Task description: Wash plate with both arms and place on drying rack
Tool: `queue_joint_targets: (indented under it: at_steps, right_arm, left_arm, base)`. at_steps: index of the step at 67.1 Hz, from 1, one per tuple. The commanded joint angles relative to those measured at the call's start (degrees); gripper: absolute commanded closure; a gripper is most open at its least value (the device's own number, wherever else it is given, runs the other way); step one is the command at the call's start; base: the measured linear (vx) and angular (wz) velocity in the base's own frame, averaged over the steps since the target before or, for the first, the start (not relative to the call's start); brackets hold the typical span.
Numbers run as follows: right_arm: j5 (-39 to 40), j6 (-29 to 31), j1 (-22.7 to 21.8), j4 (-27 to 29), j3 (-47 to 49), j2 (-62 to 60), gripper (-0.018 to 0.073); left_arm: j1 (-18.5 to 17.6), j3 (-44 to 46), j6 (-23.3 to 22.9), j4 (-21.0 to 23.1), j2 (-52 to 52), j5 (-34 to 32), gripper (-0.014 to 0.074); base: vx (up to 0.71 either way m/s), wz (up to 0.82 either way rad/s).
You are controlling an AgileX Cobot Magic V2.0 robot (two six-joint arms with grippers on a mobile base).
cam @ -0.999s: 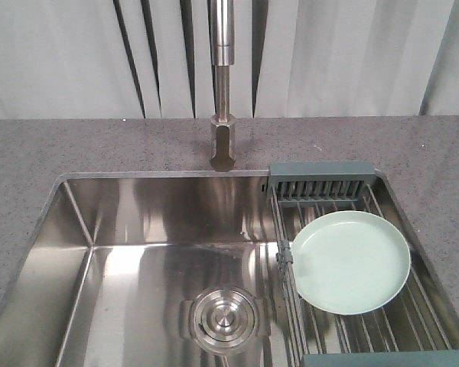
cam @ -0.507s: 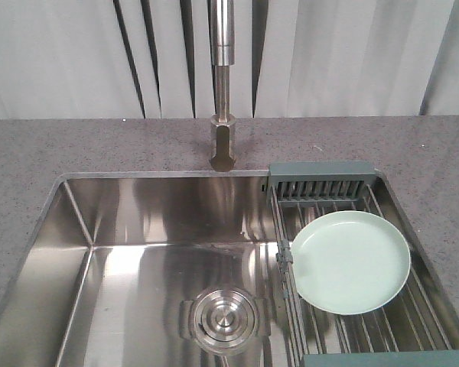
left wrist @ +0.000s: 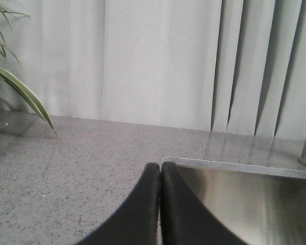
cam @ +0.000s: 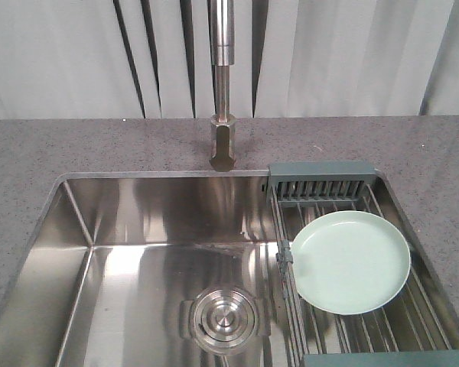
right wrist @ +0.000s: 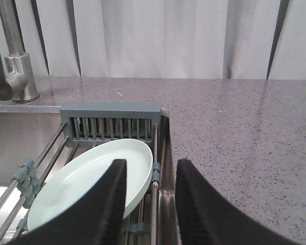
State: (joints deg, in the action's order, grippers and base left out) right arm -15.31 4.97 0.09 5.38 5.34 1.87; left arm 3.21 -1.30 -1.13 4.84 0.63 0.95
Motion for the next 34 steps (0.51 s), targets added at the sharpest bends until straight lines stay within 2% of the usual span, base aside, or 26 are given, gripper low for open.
queue_joint_targets:
  at_steps: [1,18,34]
  right_arm:
    - [7.88,-0.01,-0.36,-0.33,-0.93,-0.96,0.0388]
    - [13.68,-0.01,-0.36,-0.38,-6.44,-2.80,0.0573]
    - [13.99,-0.01,-0.36,-0.38,-7.13,-2.80,0.0568]
  left_arm:
    - [0.00,1.23,-0.47,0.20,0.87,-4.47,0.0603]
    - [0.00,1.23,-0.47,0.20,0.87,-4.47,0.0603]
    - [0.00,1.23,-0.47,0.20,0.87,-4.47,0.0603]
  base:
    - [0.00,0.00]
    - [0.00,0.00]
    - [0.00,0.00]
